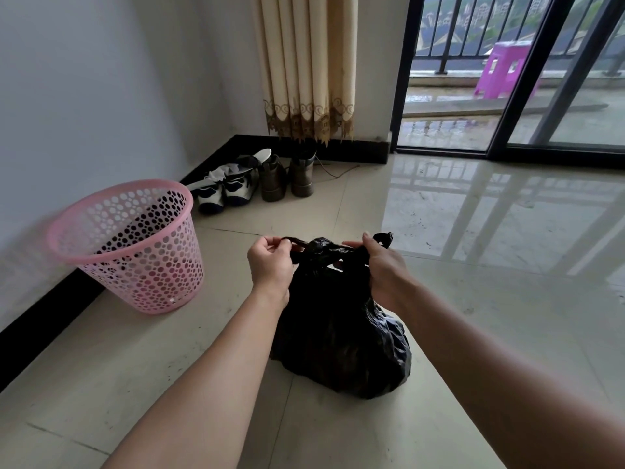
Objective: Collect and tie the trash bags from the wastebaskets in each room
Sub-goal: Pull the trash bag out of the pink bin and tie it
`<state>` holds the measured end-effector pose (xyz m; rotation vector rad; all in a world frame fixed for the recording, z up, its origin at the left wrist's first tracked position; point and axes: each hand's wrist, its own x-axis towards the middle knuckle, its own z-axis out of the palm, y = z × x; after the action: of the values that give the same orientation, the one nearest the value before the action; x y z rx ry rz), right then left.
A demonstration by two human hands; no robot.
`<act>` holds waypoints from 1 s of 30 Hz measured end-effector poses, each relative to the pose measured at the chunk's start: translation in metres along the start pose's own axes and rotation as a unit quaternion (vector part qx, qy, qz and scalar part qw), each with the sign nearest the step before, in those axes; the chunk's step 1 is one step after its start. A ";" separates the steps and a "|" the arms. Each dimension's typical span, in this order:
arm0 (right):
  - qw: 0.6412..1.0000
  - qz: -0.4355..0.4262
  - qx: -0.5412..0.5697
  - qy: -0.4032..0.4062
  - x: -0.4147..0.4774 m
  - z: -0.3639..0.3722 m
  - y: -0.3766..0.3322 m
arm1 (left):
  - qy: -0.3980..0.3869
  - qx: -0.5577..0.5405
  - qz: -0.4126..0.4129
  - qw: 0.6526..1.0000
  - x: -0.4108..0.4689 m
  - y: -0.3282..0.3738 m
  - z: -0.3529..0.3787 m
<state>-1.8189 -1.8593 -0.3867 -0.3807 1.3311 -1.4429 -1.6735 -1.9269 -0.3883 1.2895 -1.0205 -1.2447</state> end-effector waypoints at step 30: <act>0.965 -0.031 0.097 0.241 0.022 -0.094 -0.036 | 0.084 -0.031 -0.141 0.986 0.046 -0.001 -0.069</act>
<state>-1.9197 -1.8375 -0.3952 0.0691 1.5465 -1.7735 -1.6004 -1.9645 -0.3992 1.4988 -0.6907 -1.3404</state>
